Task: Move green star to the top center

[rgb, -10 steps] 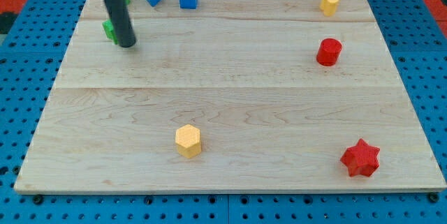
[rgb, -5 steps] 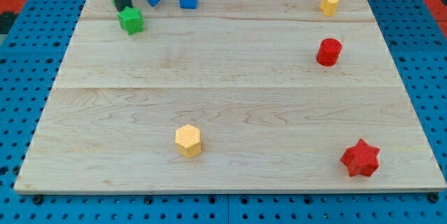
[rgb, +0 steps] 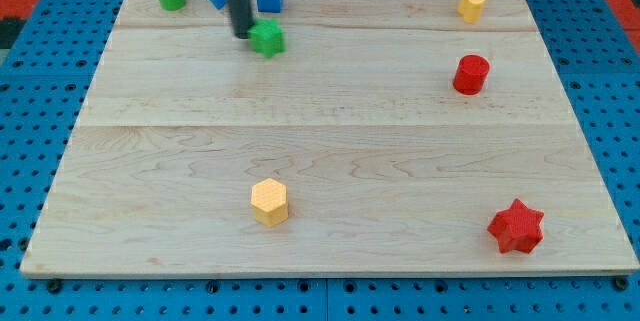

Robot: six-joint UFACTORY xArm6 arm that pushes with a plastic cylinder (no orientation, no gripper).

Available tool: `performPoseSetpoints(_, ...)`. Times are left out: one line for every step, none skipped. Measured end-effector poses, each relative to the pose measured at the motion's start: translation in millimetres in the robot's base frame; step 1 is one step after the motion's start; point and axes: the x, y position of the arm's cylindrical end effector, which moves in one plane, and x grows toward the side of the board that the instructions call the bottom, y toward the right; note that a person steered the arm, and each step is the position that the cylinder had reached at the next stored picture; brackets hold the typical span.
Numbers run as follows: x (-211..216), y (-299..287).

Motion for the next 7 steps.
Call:
performPoseSetpoints(19,-6)
performPoseSetpoints(50,18)
performPoseSetpoints(54,60)
performPoseSetpoints(25,88)
performPoseSetpoints(-11,96)
performPoseSetpoints(4,109)
performPoseSetpoints(11,73)
